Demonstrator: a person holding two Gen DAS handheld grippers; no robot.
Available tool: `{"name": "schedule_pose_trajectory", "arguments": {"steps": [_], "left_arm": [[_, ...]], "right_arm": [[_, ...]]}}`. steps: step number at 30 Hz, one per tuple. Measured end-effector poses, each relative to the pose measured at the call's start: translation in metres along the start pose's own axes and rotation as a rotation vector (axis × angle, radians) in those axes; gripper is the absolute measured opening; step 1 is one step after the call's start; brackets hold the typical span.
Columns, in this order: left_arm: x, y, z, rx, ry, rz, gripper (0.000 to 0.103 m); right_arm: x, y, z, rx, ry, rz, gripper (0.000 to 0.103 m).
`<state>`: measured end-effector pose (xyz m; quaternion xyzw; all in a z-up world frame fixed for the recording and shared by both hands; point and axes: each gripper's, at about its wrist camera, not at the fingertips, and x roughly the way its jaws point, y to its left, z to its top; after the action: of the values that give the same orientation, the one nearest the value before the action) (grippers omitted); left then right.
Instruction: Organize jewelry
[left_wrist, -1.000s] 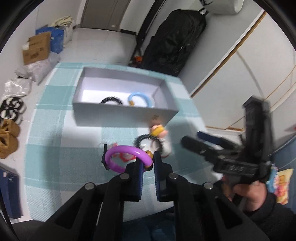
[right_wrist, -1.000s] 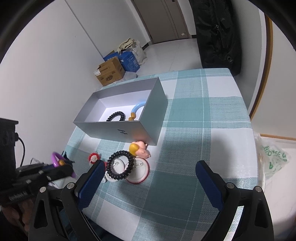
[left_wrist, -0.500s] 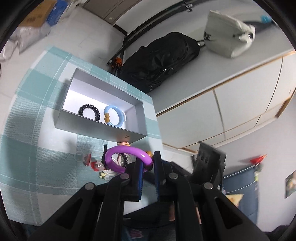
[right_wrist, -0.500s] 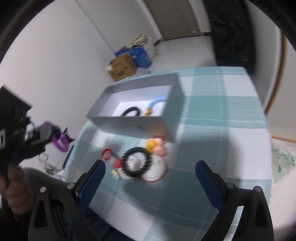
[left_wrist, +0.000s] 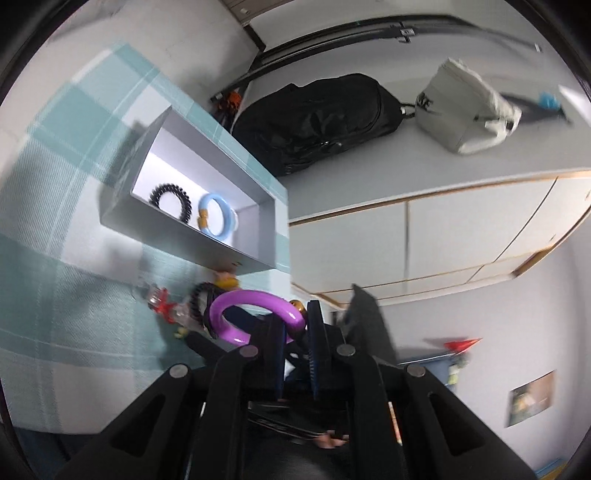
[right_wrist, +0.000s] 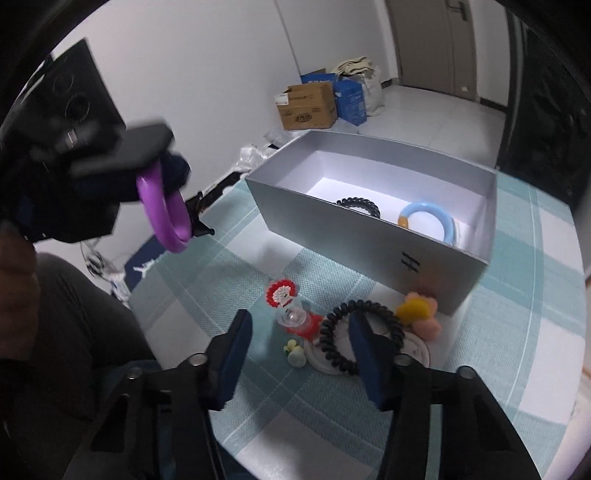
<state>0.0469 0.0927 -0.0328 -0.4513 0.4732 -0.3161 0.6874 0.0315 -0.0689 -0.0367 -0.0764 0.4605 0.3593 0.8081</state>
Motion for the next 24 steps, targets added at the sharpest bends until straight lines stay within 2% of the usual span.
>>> {"name": "schedule_pose_trajectory", "arguments": {"steps": [3, 4, 11, 16, 20, 24], "left_arm": [[-0.004, 0.007, 0.004, -0.058, 0.006, -0.052, 0.006], [-0.006, 0.009, 0.005, -0.079, 0.005, -0.066, 0.006], [-0.007, 0.012, 0.009, -0.121, -0.003, -0.093, 0.006], [-0.009, 0.016, 0.009, -0.128, -0.009, -0.064, 0.006], [-0.008, 0.014, 0.008, -0.110, -0.013, -0.038, 0.006], [-0.006, 0.015, 0.008, -0.110, -0.012, -0.043, 0.006]], "right_arm": [[0.003, 0.006, -0.001, -0.046, 0.004, -0.033, 0.037], [0.005, 0.007, -0.001, -0.049, 0.009, -0.035, 0.036], [0.015, 0.009, 0.003, -0.059, 0.036, -0.041, 0.016], [0.012, 0.010, 0.002, -0.071, 0.033, -0.051, 0.016], [0.009, 0.001, 0.003, -0.006, 0.026, -0.016, 0.015], [-0.002, -0.013, 0.004, 0.089, -0.004, 0.035, 0.015]]}}
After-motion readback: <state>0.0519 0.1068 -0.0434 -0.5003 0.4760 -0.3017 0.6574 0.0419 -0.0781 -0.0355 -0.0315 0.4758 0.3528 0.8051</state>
